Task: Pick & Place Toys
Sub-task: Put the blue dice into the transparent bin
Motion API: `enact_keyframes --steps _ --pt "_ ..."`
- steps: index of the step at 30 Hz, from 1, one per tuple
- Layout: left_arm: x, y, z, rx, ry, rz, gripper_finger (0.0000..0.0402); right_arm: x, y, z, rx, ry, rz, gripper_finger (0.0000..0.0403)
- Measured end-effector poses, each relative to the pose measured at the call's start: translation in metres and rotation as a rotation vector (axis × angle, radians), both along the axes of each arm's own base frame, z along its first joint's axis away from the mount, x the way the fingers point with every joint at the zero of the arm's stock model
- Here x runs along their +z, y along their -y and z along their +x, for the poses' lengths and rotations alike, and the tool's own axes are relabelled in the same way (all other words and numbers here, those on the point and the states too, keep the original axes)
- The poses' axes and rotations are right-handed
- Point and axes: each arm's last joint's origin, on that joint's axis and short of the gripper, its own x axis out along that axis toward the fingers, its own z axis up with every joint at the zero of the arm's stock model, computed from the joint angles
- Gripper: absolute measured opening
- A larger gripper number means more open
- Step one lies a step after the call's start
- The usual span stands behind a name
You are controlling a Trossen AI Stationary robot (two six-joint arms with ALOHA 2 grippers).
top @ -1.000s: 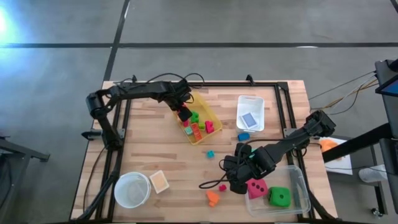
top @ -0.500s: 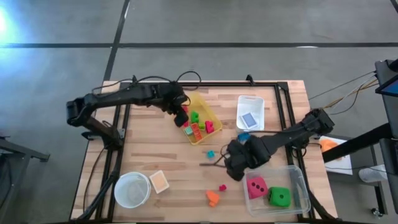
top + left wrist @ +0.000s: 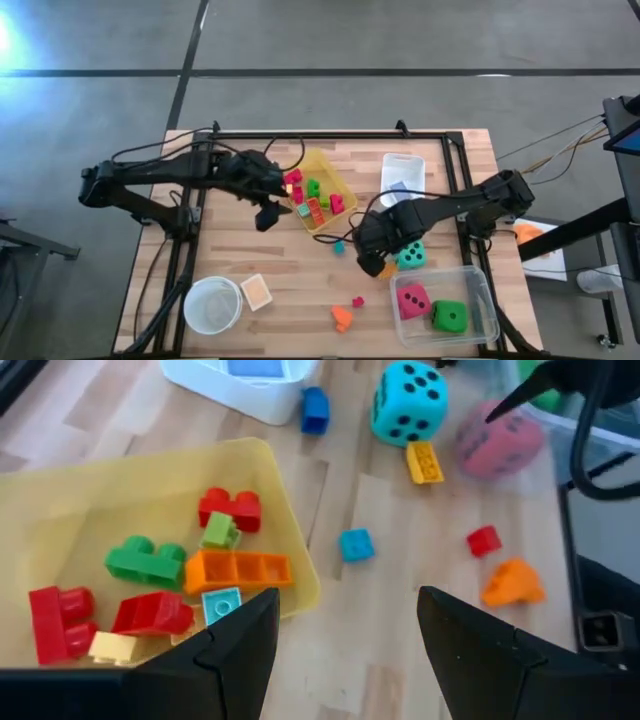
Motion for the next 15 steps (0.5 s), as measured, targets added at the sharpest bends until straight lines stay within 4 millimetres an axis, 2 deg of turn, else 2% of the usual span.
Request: enact_keyframes --steps 7,15 --pt "0.009 0.005 -0.011 -0.039 0.030 0.020 0.0240 0.003 0.002 0.014 0.027 0.145 0.008 0.0343" --pt "0.006 0.006 -0.016 -0.040 -0.020 0.016 0.0240 0.005 0.002 0.022 0.095 0.244 -0.042 0.0343"
